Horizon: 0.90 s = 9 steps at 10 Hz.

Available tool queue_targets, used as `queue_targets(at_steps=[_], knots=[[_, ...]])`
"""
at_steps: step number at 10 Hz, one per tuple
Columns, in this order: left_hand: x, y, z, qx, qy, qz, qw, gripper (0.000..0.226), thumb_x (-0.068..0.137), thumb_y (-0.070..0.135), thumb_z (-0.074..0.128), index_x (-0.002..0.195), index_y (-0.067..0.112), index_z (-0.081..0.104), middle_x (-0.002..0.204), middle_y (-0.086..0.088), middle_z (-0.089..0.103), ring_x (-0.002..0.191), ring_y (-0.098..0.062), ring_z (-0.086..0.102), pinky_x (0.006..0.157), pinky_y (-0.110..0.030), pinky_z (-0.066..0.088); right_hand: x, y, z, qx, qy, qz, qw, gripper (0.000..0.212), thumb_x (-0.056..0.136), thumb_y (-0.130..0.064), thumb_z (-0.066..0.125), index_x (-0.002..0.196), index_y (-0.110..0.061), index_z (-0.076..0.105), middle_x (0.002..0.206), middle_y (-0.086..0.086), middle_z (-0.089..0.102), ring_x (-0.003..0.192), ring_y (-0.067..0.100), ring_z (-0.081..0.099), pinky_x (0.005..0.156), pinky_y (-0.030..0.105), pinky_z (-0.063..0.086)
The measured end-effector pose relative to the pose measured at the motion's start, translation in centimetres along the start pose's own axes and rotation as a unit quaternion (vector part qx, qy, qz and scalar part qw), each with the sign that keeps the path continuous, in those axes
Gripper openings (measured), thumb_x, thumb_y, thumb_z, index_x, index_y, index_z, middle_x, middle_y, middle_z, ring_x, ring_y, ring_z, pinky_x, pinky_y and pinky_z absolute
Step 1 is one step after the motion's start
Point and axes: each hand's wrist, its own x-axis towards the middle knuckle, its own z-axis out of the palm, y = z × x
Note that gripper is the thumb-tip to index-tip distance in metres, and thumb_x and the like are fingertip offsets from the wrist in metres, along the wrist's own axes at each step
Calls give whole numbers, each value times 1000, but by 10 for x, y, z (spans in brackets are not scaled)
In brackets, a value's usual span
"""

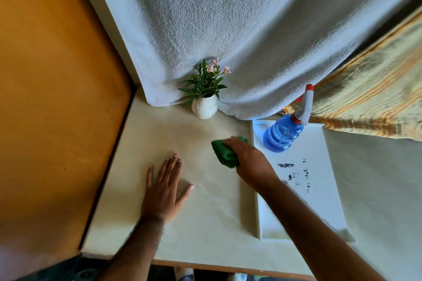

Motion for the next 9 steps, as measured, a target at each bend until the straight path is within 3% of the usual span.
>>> queue_targets(at_steps=[1, 3, 4, 5, 6, 7, 8, 9], knots=[[0, 0, -3, -10, -7, -6, 1000, 88, 98, 72, 33, 167, 17, 28, 176, -3, 26, 160, -23, 31, 127, -66, 27, -50, 30, -2, -17, 47, 50, 998, 79, 69, 16, 61, 138, -23, 60, 140, -2, 61, 115, 23, 64, 90, 29, 50], [-2, 6, -5, -10, 36, 7, 999, 85, 98, 69, 37, 164, 15, 37, 174, -6, 34, 158, -23, 35, 126, -66, 29, -121, 88, 7, -75, 100, 183, 975, 77, 63, 20, 65, 134, -11, 65, 145, 9, 60, 122, 33, 65, 95, 42, 56], [-1, 8, -3, -6, 49, 7, 999, 85, 98, 69, 38, 163, 14, 38, 173, -7, 36, 157, -25, 38, 125, -66, 31, -134, 108, 19, -110, 77, 139, 981, 82, 67, 20, 67, 145, -3, 54, 155, 17, 47, 141, 37, 47, 115, 48, 41], [-1, 6, -3, 5, 30, 12, 999, 88, 98, 72, 34, 164, 13, 35, 173, -8, 34, 158, -25, 37, 126, -67, 29, -144, 118, 30, -150, 50, 89, 983, 85, 78, -1, 70, 155, -1, 34, 165, 16, 27, 154, 33, 22, 124, 51, 26], [1, 6, -3, 16, 8, 13, 1000, 92, 98, 76, 27, 164, 13, 35, 173, -8, 35, 157, -25, 37, 127, -68, 27, -147, 121, 32, -167, 19, 83, 982, 90, 85, -35, 58, 160, -3, 20, 169, 13, 11, 157, 29, 7, 127, 48, 18], [-1, 14, -10, 17, -41, 3, 999, 102, 96, 82, 12, 162, 10, 39, 171, -11, 37, 156, -29, 41, 126, -70, 27, -151, 118, 27, -192, 2, 60, 979, 98, 86, -56, 49, 159, 2, 18, 169, 16, 7, 157, 32, 4, 126, 51, 20], [5, 17, -30, 2, -86, -1, 996, 121, 82, 90, -14, 168, 13, 21, 179, -6, 16, 164, -23, 20, 132, -65, 12, -143, 103, 12, -233, 15, 27, 972, 112, 88, -81, 42, 160, 0, 13, 170, 15, 2, 158, 28, 0, 128, 46, 12], [17, 25, -57, 1, -48, 24, 999, 117, 86, 88, -9, 167, 10, 22, 178, -7, 19, 164, -25, 21, 132, -62, 14, -119, 72, -18, -231, 62, -23, 971, 105, 91, -78, 40, 159, 0, 21, 169, 17, 12, 157, 28, 7, 127, 47, 17]])
